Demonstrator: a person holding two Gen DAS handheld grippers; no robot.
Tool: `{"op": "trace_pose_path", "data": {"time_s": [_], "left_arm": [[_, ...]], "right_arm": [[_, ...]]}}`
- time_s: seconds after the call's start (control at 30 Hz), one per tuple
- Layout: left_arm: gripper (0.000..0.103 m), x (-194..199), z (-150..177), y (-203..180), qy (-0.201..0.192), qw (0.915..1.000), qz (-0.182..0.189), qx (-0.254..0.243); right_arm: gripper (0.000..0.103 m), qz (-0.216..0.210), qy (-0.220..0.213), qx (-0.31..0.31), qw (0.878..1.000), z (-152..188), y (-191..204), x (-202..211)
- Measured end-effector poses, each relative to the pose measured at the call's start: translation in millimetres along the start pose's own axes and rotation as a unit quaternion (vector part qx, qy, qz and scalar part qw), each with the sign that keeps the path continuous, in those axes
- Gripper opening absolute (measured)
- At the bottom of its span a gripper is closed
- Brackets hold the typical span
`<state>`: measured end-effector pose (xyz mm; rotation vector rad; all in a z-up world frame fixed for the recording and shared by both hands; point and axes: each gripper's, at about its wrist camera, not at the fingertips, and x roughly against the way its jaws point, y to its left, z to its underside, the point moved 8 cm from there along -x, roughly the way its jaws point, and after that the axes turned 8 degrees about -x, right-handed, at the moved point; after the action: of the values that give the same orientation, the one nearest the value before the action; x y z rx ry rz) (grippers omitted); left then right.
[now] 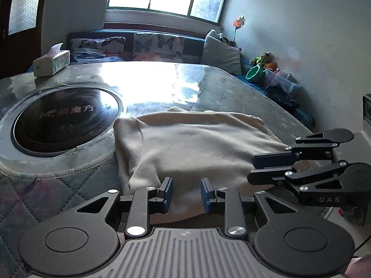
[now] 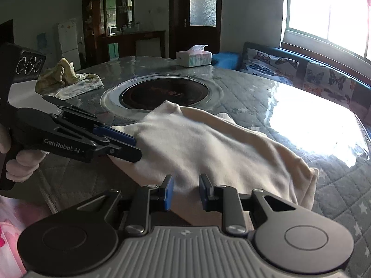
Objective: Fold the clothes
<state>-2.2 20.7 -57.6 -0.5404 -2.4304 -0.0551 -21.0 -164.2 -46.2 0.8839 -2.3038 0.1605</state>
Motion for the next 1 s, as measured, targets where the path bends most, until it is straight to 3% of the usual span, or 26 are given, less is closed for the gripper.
{"op": "trace_pose_path", "data": {"time_s": [0.17, 0.37, 0.6, 0.77, 1.0], "left_arm": [[0.030, 9, -4, 6, -0.016, 0.9998, -0.006, 0.009], [0.030, 4, 4, 12, -0.006, 0.9997, -0.010, 0.023], [0.030, 2, 6, 12, -0.005, 0.9995, -0.009, 0.029], [0.030, 2, 6, 12, -0.003, 0.9994, -0.007, 0.033], [0.035, 9, -3, 12, -0.009, 0.9993, -0.007, 0.037]], "right_arm": [[0.025, 0.018, -0.014, -0.018, 1.000, 0, -11, 16], [0.026, 0.050, -0.009, -0.058, 0.997, 15, -35, 16], [0.027, 0.051, -0.028, -0.088, 0.994, 12, -47, 27], [0.029, 0.056, -0.010, -0.118, 0.991, 19, -60, 19], [0.031, 0.056, -0.023, -0.097, 0.993, 5, -53, 21]]}}
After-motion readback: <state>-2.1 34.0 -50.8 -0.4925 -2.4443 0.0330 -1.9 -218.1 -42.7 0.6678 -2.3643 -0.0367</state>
